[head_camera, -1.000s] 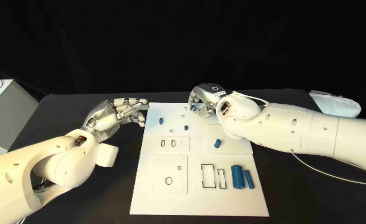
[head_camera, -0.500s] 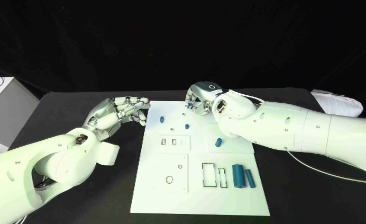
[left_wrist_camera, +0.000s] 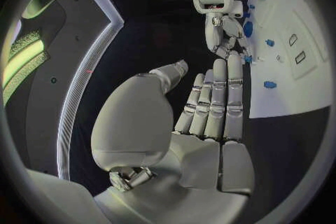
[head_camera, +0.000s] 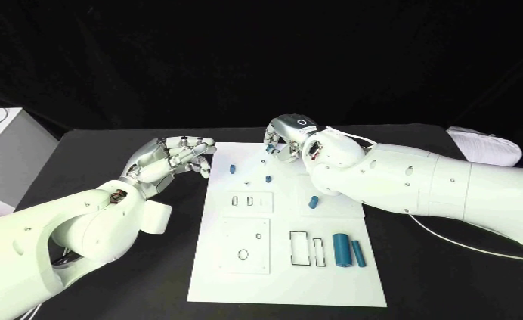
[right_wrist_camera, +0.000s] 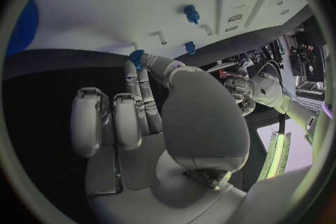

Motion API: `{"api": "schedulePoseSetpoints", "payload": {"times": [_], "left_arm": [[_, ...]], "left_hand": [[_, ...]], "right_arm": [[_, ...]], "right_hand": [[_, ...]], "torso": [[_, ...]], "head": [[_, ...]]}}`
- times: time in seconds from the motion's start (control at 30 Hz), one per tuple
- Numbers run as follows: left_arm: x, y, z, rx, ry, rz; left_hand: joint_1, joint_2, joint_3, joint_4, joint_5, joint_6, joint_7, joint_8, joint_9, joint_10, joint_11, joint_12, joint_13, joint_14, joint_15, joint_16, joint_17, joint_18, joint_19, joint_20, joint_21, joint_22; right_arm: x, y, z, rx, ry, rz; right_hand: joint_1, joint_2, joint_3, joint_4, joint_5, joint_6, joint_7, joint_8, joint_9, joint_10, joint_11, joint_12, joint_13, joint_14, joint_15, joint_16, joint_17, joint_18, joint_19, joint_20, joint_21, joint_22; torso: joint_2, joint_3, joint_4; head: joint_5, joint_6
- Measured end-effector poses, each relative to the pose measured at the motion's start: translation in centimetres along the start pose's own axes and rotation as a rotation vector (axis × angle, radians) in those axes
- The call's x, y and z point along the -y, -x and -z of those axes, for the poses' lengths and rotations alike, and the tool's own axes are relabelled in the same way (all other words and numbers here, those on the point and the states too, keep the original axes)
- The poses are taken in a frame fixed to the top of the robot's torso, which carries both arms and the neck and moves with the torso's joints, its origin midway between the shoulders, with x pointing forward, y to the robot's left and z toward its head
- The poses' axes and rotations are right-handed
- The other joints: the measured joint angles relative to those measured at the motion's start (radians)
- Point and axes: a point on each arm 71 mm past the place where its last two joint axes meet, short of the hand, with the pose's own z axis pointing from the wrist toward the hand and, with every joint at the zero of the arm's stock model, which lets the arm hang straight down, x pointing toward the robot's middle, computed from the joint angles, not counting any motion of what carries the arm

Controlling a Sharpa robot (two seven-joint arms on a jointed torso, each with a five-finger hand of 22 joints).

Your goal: Assemble the parts on the task board

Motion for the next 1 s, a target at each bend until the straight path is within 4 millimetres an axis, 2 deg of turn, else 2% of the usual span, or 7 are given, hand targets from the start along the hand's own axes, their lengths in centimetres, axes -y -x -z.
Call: {"api": "schedulePoseSetpoints", "payload": {"times": [0.43, 1.0], "left_arm": [[0.02, 0.01, -0.03, -0.002, 0.002, 0.0], [0.11, -0.01, -0.07, -0.004, 0.002, -0.001]], "left_hand": [[0.0, 0.0, 0.0, 0.0, 0.0, 0.0, 0.0, 0.0, 0.0, 0.0, 0.0, 0.0, 0.0, 0.0, 0.0, 0.0, 0.0, 0.0, 0.0, 0.0, 0.0, 0.0], [0.0, 0.0, 0.0, 0.0, 0.0, 0.0, 0.0, 0.0, 0.001, 0.0, 0.0, 0.0, 0.0, 0.0, 0.0, 0.0, 0.0, 0.0, 0.0, 0.0, 0.0, 0.0]], "right_arm": [[-0.24, -0.15, -0.38, 0.0, -0.002, 0.003], [-0.35, -0.39, -0.83, -0.009, -0.005, 0.013]], "right_hand": [[0.0, 0.0, 0.0, 0.0, -0.001, 0.0, 0.0, 0.0, 0.002, 0.0, 0.0, 0.0, 0.0, 0.0, 0.0, 0.0, 0.001, 0.0, 0.0, 0.0, 0.0, 0.001], [0.0, 0.0, 0.0, 0.0, -0.003, 0.0, 0.0, 0.0, 0.003, 0.0, 0.0, -0.005, 0.0, 0.0, 0.0, 0.0, 0.001, 0.0, 0.0, 0.0, 0.0, 0.001]], "torso": [[0.003, 0.0003, 0.0011], [0.005, -0.0012, 0.0011]], "head": [[0.001, 0.0], [0.004, -0.004]]}}
